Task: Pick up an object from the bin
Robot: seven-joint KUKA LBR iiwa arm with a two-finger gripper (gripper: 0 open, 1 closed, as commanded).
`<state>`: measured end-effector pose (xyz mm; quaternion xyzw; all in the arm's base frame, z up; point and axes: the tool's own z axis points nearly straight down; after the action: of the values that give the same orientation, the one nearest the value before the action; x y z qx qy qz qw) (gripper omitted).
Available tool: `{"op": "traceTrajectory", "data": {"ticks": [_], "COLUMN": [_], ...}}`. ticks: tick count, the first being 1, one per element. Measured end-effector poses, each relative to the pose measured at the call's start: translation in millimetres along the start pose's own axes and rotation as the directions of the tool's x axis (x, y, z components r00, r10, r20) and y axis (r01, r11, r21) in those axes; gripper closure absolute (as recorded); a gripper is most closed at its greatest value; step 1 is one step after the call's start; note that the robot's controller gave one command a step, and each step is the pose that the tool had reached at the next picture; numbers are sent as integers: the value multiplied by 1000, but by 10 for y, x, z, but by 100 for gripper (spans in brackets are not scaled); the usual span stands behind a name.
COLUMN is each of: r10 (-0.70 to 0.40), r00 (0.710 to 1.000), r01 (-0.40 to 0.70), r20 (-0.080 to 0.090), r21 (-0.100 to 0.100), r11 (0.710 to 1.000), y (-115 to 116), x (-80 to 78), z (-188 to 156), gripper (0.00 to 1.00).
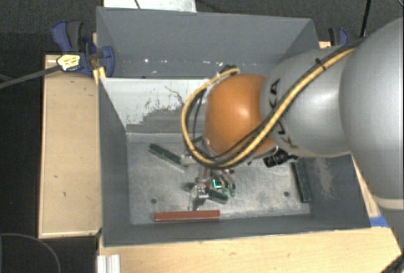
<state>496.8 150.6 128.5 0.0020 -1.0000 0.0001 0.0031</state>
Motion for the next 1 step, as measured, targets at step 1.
{"op": "traceTrajectory", "data": {"ticks": [1], "r10": [6], "r00": [1000], "r01": [-6], "r20": [8], "r21": [-1], "r11": [1000], "y": [-6], "x": [-23], "z": [-38], "gripper": [0]}}
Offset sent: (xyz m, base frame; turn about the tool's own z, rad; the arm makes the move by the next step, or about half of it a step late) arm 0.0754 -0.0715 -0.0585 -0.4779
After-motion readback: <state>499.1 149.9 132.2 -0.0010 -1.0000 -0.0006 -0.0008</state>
